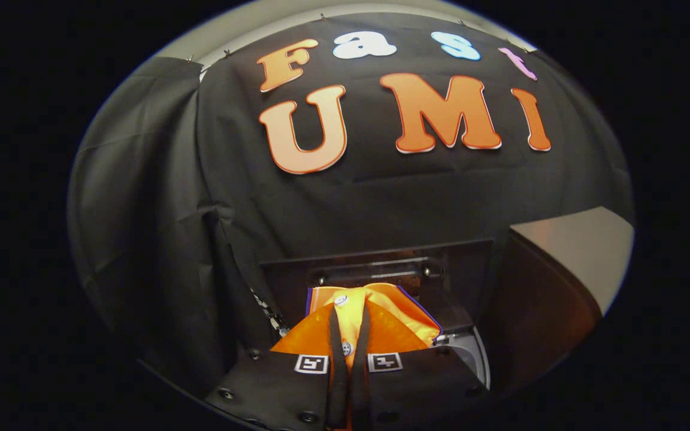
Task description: Put the clothes into the washing machine and then close the washing machine lid.
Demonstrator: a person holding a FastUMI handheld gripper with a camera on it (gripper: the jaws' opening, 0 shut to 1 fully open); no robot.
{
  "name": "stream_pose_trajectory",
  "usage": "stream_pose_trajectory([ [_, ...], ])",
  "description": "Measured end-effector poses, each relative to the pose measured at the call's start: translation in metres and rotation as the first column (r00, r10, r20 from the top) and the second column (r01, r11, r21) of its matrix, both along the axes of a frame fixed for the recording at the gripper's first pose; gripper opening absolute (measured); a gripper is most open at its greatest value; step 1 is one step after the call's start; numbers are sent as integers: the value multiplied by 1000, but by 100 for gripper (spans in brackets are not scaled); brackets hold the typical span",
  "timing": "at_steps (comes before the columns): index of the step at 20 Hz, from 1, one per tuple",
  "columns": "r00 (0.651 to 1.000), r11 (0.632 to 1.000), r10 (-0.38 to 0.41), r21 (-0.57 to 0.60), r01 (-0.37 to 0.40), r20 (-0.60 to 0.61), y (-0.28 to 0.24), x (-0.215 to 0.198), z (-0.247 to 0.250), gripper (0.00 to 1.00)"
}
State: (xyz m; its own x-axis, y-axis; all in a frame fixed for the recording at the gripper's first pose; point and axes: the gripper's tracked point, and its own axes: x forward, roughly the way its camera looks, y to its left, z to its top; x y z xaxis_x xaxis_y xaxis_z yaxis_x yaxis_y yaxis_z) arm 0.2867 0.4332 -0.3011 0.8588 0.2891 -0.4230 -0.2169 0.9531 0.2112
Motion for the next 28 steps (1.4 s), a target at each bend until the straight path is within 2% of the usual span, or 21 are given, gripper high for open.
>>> stream_pose_trajectory([
  [9, 976, 998, -58, -40, 51, -210, -5, -10, -105, 10],
  [15, 966, 997, -45, -73, 27, -253, -6, -20, -122, 11],
  [19, 962, 996, -63, -82, 43, -264, -11, -22, -121, 14],
  [21, 951, 997, -53, -69, 34, -305, -11, -27, -128, 26],
  [26, 942, 996, -78, -75, 56, -328, -19, -31, -131, 99],
  [28, 940, 995, -77, -78, 54, -333, -21, -35, -129, 99],
])
